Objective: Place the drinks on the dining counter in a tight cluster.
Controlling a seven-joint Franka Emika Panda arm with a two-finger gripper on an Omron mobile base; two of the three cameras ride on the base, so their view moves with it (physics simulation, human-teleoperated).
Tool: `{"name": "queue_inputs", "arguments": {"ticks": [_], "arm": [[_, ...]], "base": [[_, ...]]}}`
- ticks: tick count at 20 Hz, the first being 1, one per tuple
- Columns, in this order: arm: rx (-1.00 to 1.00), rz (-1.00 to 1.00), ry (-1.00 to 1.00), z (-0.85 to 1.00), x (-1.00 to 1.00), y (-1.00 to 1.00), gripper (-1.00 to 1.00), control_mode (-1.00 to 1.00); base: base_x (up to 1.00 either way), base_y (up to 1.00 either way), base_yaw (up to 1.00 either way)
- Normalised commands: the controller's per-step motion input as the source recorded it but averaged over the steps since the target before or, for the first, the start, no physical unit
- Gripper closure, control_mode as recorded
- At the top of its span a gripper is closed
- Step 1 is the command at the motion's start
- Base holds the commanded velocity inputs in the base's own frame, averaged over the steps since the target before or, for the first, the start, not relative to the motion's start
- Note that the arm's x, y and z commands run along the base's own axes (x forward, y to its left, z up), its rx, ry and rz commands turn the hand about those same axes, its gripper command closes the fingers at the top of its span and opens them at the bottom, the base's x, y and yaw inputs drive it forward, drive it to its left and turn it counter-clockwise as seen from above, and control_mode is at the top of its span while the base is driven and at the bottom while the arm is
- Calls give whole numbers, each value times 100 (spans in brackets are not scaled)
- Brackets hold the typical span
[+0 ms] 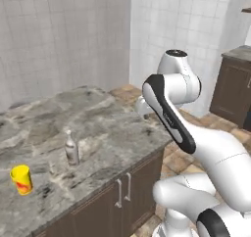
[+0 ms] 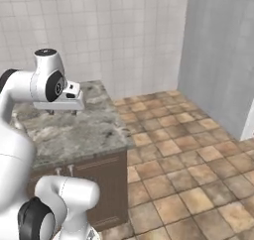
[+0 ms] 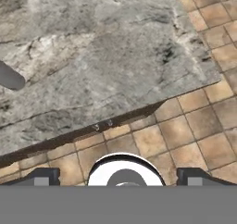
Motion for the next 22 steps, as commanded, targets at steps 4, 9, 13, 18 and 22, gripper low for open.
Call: {"name": "queue_inputs", "arguments": {"ticks": [4, 9, 13, 18, 22], "arm": [[0, 0, 0, 0, 0, 0, -100, 100], [0, 0, 0, 0, 0, 0, -100, 100], [0, 0, 0, 0, 0, 0, -100, 100], [0, 0, 0, 0, 0, 0, -100, 100], [0, 0, 0, 0, 0, 0, -100, 100]], "base": [[0, 0, -100], [0, 0, -100], [0, 0, -99], [0, -31, -84], [5, -26, -78]]}}
